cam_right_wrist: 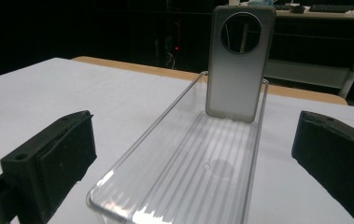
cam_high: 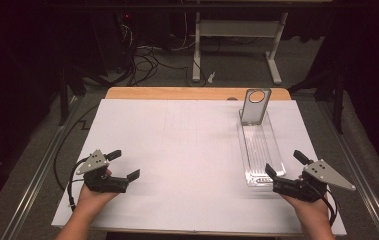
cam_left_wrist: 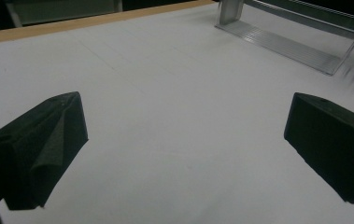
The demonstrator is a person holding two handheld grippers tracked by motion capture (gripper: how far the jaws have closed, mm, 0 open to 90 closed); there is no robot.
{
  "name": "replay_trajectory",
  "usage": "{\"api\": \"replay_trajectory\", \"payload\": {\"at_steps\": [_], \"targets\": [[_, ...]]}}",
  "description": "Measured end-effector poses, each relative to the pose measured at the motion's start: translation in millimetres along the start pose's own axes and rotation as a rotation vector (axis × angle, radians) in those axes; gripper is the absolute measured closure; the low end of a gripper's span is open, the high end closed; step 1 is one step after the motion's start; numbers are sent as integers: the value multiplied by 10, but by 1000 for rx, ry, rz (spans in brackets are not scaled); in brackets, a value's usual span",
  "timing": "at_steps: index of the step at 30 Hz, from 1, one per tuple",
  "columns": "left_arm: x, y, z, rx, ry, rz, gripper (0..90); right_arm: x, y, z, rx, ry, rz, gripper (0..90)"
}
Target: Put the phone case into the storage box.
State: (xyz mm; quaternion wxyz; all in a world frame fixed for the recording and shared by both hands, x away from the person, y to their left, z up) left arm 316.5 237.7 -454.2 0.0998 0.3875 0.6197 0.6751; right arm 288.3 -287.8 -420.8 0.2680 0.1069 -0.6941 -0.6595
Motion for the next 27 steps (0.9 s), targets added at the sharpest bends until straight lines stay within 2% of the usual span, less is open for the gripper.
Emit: {"api": "replay_trajectory", "payload": {"at_steps": [5,10,18,27], "targets": [[23,54,-65,-4,3,-9,7,61,-58,14,-11,17,-12,3],[16,80,-112,-10,2,-9,7,-11,-65,42,2,36,-13,3],[-8,44,-91,-26,13,24,7,-32,-106,38,6,32,-3,2],[1,62,-109,-24,2,11,7,28,-93,9,-2,17,-22,3]]}}
Point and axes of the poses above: each handheld gripper's, and its own axes: x roughly backward along the jaws, y roughly out of its top, z roughly to its left, the point moved 2 cm from there along -x, roughly forward along the jaws, and after that the axes turned 6 degrees about y, right-handed, at the moved point
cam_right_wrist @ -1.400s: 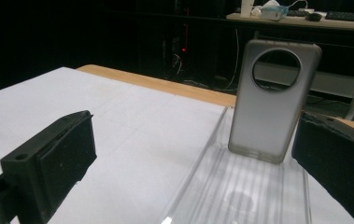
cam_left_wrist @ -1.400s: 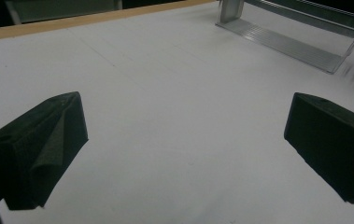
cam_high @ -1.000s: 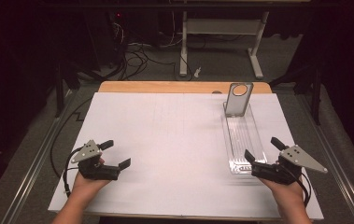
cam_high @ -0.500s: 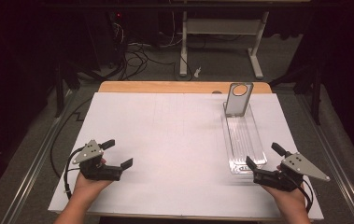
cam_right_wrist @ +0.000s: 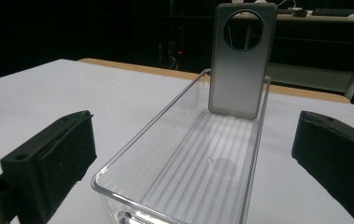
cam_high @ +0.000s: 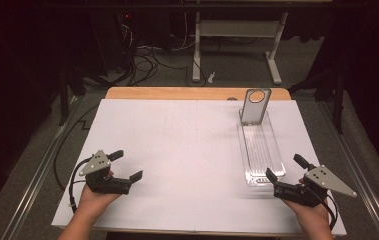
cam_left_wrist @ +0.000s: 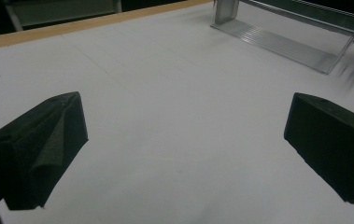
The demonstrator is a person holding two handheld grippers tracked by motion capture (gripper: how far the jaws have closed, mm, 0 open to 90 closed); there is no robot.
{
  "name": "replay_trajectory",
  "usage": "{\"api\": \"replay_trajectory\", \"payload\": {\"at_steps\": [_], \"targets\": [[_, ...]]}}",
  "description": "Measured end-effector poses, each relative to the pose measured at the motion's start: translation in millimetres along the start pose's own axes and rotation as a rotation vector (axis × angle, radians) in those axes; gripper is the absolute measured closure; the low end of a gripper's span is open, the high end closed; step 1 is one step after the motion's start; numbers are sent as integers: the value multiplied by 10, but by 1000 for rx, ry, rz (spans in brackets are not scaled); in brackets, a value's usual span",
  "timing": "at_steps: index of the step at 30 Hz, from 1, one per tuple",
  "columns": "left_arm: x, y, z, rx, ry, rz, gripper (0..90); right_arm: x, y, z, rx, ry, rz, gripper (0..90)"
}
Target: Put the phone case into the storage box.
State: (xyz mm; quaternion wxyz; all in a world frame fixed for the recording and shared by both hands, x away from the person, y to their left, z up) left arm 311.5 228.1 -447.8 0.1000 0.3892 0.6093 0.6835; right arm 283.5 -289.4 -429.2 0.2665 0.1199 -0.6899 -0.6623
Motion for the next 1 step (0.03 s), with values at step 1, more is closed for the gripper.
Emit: {"api": "replay_trajectory", "payload": {"at_steps": [1], "targets": [[-1,-1,1,1,0,1,7,0,1,3,2,1,-1,3]]}}
Point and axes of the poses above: each handheld gripper's, and its own axes: x roughly backward along the jaws, y roughly out of its top, z roughly to its left, the point moved 2 cm from there along -x, roughly forward along the jaws, and after that the axes turned 6 degrees about y, right-handed, at the moved point
